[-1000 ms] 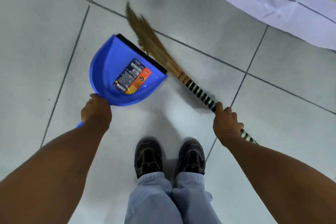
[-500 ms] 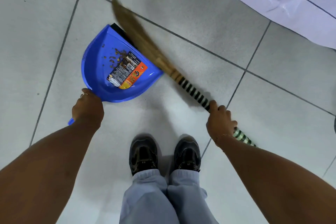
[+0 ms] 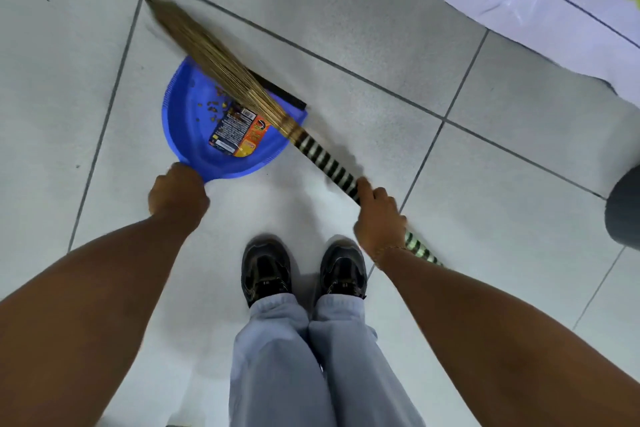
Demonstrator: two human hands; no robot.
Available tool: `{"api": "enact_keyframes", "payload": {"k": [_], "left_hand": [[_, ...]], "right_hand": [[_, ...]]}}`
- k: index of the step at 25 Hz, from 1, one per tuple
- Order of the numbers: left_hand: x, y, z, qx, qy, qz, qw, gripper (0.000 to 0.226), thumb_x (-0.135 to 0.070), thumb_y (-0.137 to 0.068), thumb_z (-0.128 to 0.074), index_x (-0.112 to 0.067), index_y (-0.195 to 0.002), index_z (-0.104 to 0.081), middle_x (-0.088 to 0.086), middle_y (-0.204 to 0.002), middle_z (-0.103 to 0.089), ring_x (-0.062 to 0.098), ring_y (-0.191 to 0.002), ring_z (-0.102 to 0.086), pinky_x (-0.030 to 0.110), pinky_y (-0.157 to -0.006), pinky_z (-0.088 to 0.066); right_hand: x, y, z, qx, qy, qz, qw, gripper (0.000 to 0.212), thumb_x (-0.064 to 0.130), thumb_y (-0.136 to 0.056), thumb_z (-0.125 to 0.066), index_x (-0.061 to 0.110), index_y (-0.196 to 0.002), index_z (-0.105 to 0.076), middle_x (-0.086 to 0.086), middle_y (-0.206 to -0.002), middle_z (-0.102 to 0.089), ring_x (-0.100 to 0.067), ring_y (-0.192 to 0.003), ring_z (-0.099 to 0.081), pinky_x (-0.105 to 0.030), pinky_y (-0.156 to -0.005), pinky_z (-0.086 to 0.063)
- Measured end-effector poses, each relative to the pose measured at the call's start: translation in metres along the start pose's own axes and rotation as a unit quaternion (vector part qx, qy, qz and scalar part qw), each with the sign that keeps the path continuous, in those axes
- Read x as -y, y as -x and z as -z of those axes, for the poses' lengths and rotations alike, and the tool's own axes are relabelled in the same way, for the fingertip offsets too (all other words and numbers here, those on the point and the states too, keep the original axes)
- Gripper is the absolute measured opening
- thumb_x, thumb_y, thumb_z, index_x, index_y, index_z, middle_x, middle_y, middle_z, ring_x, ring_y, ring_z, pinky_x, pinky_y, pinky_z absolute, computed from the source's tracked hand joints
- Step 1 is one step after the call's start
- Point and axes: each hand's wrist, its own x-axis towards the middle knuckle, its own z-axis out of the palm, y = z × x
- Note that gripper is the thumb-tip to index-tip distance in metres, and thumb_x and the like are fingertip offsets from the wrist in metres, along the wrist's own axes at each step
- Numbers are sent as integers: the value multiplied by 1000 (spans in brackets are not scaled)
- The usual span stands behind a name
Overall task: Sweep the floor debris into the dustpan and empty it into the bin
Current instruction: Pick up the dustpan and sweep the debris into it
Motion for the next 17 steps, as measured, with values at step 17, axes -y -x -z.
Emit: {"api": "enact_keyframes", "payload": {"k": [17], "left_hand": [[-116, 267, 148, -40, -4, -172, 984, 37, -21, -82, -65, -1, -110, -50, 14, -113, -61, 35, -108, -57, 37, -84, -47]], "right_hand": [[-98, 203, 174, -169, -94, -112, 975, 66, 3, -89, -42, 24, -146, -18, -15, -124, -48, -35, -100, -51, -45, -77, -48]]}}
